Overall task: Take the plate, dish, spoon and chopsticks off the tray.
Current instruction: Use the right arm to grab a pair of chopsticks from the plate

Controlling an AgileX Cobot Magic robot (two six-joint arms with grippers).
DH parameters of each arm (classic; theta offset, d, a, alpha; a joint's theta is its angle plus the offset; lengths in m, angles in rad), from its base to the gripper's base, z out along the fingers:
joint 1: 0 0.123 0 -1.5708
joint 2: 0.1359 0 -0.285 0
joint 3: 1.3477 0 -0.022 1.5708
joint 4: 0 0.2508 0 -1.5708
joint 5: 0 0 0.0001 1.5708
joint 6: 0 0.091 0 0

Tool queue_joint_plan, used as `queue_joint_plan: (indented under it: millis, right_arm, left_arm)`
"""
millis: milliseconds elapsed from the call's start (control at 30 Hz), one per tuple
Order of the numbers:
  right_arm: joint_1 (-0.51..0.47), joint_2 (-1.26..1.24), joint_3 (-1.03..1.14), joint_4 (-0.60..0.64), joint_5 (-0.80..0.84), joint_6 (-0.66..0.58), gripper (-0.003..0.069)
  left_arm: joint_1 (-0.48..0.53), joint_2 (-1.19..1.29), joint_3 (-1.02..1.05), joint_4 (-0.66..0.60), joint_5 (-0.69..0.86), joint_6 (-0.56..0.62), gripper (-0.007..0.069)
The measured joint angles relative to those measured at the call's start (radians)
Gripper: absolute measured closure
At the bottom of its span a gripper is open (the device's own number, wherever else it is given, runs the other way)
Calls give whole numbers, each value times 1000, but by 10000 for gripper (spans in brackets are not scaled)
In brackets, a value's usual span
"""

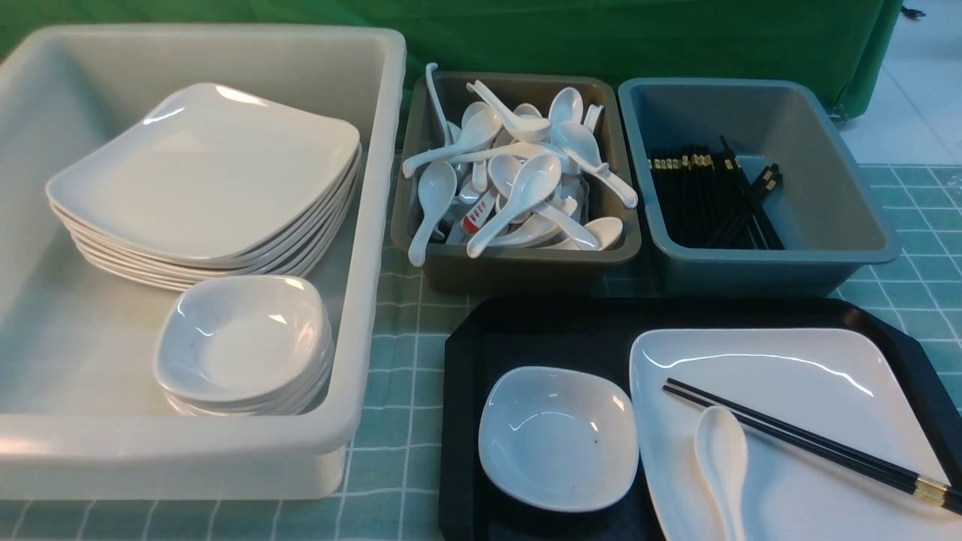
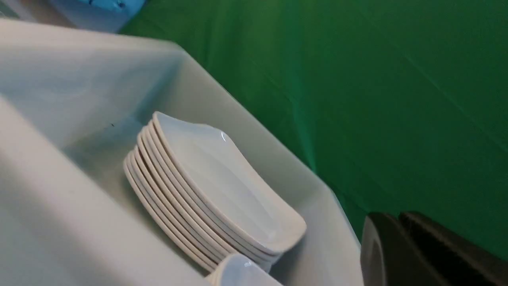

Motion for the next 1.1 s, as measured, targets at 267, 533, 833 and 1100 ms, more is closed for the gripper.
queue_joint_plan:
  millis: [267,533,833,1100]
  right_arm:
    - [0,0,0,0,0,0,417]
    - [0,0,0,0,-5,0,417]
    - [1,0,0,144,-288,451,424]
    - [156,290,-348,153,136,240,468]
  left_arm:
    - [-122,423,-414,-77,448,529,607]
    - [-467,704,-501,-51,307,601,607]
    - [-576,792,-501,-42,240,610,607]
    - [-577,792,-503,-45,294,644,607]
